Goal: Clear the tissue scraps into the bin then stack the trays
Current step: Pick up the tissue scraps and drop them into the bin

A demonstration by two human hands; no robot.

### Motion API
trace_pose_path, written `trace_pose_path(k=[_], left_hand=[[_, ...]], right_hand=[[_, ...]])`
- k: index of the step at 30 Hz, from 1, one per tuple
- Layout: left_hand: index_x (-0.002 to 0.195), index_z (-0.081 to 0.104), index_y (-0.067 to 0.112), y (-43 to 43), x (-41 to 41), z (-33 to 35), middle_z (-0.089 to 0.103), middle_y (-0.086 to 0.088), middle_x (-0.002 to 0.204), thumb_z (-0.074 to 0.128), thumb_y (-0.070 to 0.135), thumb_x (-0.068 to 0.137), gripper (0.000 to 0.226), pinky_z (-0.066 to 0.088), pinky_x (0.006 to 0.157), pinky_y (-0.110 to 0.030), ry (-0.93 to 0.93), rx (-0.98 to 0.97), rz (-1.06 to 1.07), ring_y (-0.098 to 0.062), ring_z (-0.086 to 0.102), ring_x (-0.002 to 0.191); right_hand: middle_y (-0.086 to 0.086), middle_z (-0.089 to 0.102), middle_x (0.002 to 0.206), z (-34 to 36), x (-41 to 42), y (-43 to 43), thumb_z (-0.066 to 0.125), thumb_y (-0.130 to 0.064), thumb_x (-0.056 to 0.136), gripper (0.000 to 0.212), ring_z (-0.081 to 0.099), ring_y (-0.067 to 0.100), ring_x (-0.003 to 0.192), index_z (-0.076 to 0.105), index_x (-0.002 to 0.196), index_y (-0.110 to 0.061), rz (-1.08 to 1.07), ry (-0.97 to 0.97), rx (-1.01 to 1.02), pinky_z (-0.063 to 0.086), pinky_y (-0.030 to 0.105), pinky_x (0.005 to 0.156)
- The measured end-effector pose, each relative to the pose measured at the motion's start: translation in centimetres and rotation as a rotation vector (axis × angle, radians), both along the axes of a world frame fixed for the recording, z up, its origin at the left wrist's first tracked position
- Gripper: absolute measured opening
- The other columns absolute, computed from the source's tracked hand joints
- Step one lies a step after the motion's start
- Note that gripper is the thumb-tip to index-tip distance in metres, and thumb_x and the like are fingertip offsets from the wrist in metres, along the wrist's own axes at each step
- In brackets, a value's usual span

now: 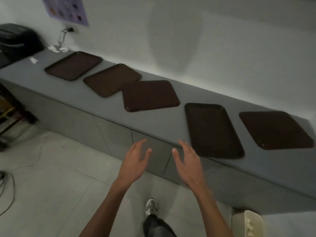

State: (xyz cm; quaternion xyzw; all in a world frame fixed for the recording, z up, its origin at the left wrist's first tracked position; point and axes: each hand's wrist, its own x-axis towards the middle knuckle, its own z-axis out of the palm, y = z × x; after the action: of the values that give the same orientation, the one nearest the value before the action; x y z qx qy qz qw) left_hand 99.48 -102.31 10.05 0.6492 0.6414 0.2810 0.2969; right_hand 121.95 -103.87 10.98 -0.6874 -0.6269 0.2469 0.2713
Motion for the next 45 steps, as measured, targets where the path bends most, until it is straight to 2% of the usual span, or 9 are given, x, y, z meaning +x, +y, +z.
trace_pose_path(k=[4,9,19,26,29,33,36,40,45], left_hand=[[0.151,0.046,0.023,4.3,-7.6,0.3,0.052,0.001,0.152,0.046,0.052,0.105,0.055,0.037,0.113,-0.032,0.017,0.006,0.118,-0.019,0.049,0.139],[0.148,0.05,0.02,10.4,-17.2,0.7,0.057,-0.002,0.147,0.053,0.043,0.105,0.049,0.039,0.111,-0.031,0.044,0.006,0.266,-0.021,0.054,0.135],[0.145,0.053,0.028,19.9,-36.4,2.0,0.057,0.011,0.145,0.051,0.047,0.105,0.044,0.033,0.107,-0.021,0.025,0.018,0.518,-0.008,0.051,0.134],[0.141,0.055,0.025,28.2,-52.1,0.6,0.059,0.008,0.142,0.052,0.042,0.105,0.041,0.044,0.106,-0.028,0.039,-0.001,0.475,-0.011,0.056,0.128],[0.142,0.054,0.024,31.4,-58.4,1.5,0.058,0.007,0.144,0.051,0.041,0.106,0.04,0.037,0.107,-0.022,0.075,-0.016,0.427,-0.012,0.054,0.131],[0.141,0.055,0.02,37.4,-66.8,2.6,0.06,0.003,0.142,0.051,0.039,0.106,0.04,0.042,0.109,-0.031,0.103,0.005,0.365,-0.019,0.059,0.127],[0.138,0.058,0.018,41.7,-71.7,2.9,0.062,0.001,0.14,0.053,0.036,0.106,0.037,0.042,0.111,-0.032,0.128,0.047,0.346,-0.016,0.056,0.131],[0.134,0.059,0.019,48.0,-77.4,2.2,0.064,0.002,0.136,0.055,0.037,0.105,0.034,0.045,0.107,-0.033,0.133,0.071,0.328,-0.016,0.059,0.127],[0.138,0.056,0.022,56.8,-83.5,0.1,0.06,0.004,0.141,0.051,0.041,0.106,0.038,0.044,0.108,-0.032,0.125,0.012,0.33,-0.014,0.055,0.13]], right_hand=[[-0.004,0.042,0.165,-0.1,-8.0,7.1,0.036,-0.068,0.104,0.068,0.034,0.014,0.154,0.04,0.16,-0.031,0.163,0.01,-0.013,0.031,0.04,0.127],[-0.004,0.042,0.165,-0.4,-18.1,16.4,0.034,-0.067,0.105,0.068,0.036,0.015,0.153,0.039,0.161,-0.029,0.341,0.029,-0.026,0.033,0.042,0.125],[-0.005,0.05,0.158,-0.6,-38.3,31.8,0.038,-0.062,0.107,0.062,0.045,0.014,0.145,0.045,0.157,-0.026,0.557,0.025,-0.016,0.037,0.035,0.122],[-0.006,0.053,0.155,-1.4,-52.7,39.9,0.04,-0.059,0.108,0.058,0.048,0.012,0.142,0.047,0.155,-0.026,0.518,0.004,-0.002,0.037,0.028,0.117],[-0.007,0.05,0.158,-0.5,-58.2,42.1,0.041,-0.06,0.107,0.06,0.047,0.011,0.144,0.046,0.157,-0.027,0.444,0.013,-0.01,0.035,0.026,0.117],[-0.005,0.052,0.157,0.5,-65.4,45.9,0.046,-0.054,0.107,0.058,0.047,0.013,0.144,0.048,0.156,-0.023,0.383,0.035,-0.006,0.032,0.023,0.117],[-0.003,0.055,0.154,0.5,-69.8,48.7,0.049,-0.05,0.107,0.056,0.05,0.016,0.142,0.05,0.154,-0.021,0.355,0.037,-0.027,0.032,0.022,0.113],[-0.007,0.055,0.153,-0.8,-74.5,53.9,0.048,-0.052,0.107,0.055,0.05,0.014,0.141,0.05,0.154,-0.024,0.323,0.035,-0.02,0.035,0.023,0.113],[-0.008,0.052,0.155,-2.7,-79.9,61.9,0.046,-0.058,0.105,0.057,0.049,0.013,0.141,0.047,0.155,-0.032,0.306,0.023,-0.04,0.041,0.033,0.115]])
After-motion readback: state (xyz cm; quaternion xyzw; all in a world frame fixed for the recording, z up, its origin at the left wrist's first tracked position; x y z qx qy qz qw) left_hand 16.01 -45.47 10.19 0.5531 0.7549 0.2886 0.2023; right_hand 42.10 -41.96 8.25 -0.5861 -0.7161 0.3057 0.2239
